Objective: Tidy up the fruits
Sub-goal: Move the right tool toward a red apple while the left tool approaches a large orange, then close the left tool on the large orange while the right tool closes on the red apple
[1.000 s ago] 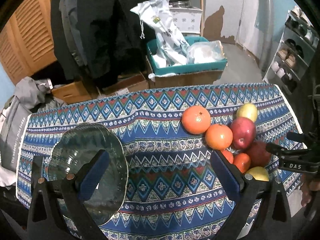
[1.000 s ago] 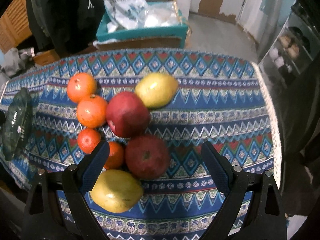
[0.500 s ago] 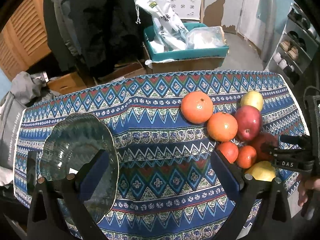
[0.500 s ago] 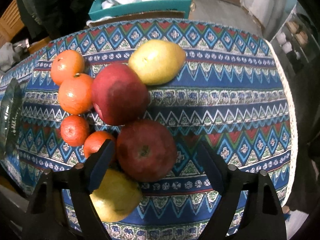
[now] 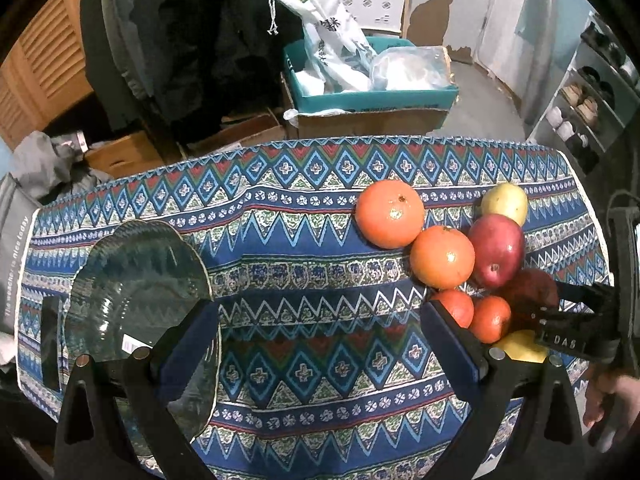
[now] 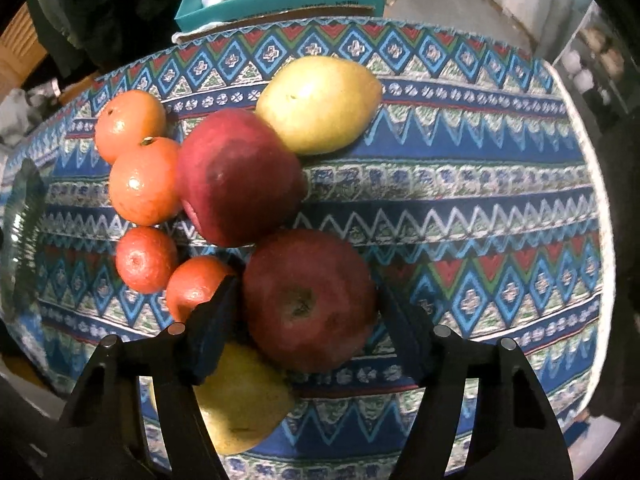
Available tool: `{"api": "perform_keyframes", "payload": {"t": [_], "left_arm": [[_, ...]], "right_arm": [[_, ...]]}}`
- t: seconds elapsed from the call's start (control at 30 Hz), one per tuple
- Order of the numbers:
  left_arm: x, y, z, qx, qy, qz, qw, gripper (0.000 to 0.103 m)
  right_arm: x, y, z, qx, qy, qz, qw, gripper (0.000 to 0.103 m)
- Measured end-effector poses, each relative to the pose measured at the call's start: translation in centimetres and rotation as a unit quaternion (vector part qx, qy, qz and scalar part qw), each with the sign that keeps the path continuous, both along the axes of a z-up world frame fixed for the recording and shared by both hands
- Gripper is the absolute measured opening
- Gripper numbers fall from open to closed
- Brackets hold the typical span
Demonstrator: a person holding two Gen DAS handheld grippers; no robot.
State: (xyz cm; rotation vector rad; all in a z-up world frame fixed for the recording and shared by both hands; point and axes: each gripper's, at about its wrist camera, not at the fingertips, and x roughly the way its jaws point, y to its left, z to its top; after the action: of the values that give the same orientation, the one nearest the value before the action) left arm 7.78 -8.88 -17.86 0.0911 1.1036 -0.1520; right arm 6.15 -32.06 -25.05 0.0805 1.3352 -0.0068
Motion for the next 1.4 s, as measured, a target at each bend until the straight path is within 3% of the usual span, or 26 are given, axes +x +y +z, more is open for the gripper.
{"api": "perform_keyframes", "payload": {"t": [0.4, 0.53, 0.77, 1.03, 1.4], "left_arm": [[5.0, -2.2, -1.5, -0.038, 0.033, 0.014, 0.9986, 0.102], [6.6, -3.4, -2.4, -0.034, 0.039, 0.013, 0.9986, 0.102], [8.9, -4.8, -4.0, -0.040, 0.058, 0.010, 0.9975, 0.102], [10.9, -6.6, -7.0, -0.020, 0.088, 0.003, 0.9960, 0.102], [12.5, -6.7, -9.9, -0.048, 0.119, -0.010, 0.9916, 0.088]], "right_arm": [[0.9, -2.6, 1.9, -0.043, -0.052, -0.016, 0.998, 0.070], [2.1, -3.2, 1.7, -0.048, -0.064, -0.019, 0.997, 0.070], [3.3, -3.9, 0.5, -0.050, -0.062, -0.025, 0.996, 0.070], [3.2, -5.0, 0.3, -0.045, -0.061, -0.035, 0.996, 0.070], [3.3, -6.4, -0.3, -0.008, -0.036, -0.060, 0.997, 0.072]]}}
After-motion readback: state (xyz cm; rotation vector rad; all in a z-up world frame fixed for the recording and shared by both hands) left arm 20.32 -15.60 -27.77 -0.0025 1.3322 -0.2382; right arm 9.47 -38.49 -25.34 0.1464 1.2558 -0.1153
